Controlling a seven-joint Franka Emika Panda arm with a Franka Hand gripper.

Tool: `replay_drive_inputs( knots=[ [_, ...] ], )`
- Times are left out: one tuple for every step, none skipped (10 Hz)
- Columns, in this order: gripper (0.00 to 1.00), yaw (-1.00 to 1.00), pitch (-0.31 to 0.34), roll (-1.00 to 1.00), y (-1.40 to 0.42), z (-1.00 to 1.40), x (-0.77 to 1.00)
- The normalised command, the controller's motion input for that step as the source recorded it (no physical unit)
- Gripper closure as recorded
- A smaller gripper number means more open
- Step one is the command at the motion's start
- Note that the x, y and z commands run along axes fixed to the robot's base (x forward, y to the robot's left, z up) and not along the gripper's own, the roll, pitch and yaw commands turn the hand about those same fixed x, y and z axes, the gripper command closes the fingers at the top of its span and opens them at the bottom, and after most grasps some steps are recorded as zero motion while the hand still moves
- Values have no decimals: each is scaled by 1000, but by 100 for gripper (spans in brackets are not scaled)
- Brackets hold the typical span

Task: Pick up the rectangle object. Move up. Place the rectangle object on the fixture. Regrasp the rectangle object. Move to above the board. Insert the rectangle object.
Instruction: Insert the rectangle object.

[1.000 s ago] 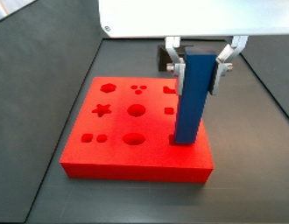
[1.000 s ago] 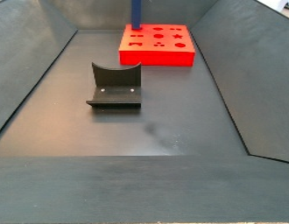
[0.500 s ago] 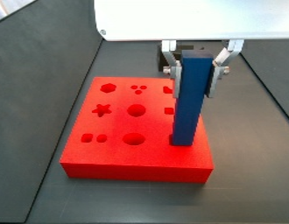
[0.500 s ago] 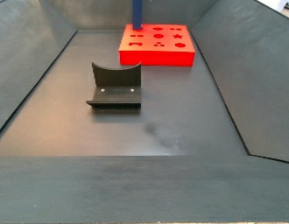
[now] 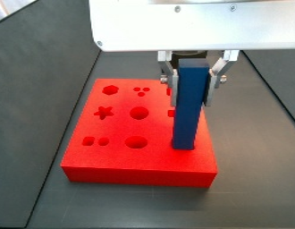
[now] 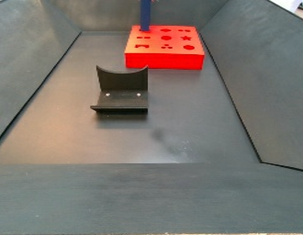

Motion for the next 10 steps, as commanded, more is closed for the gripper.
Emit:
replay_drive_inputs(
  knots=[
    [100,-26,-346,53,-89,-46,-294],
    [100,-137,-477,179,-223,-94,-369],
    [100,-251,-464,256,-231,-149,-237],
    [100,-306,-453,276,-223,-131,-137],
    [100,-337,-353,323,-117,-214,0],
    [100,-86,-64,370,303,-577,106],
    [100,394,0,304,457,-520,-60],
    [100,500,0,234,457,-317,-120],
    [100,49,0,139,0,-191,-91],
    [100,0,-51,174,-169,-120,-291]
  ],
)
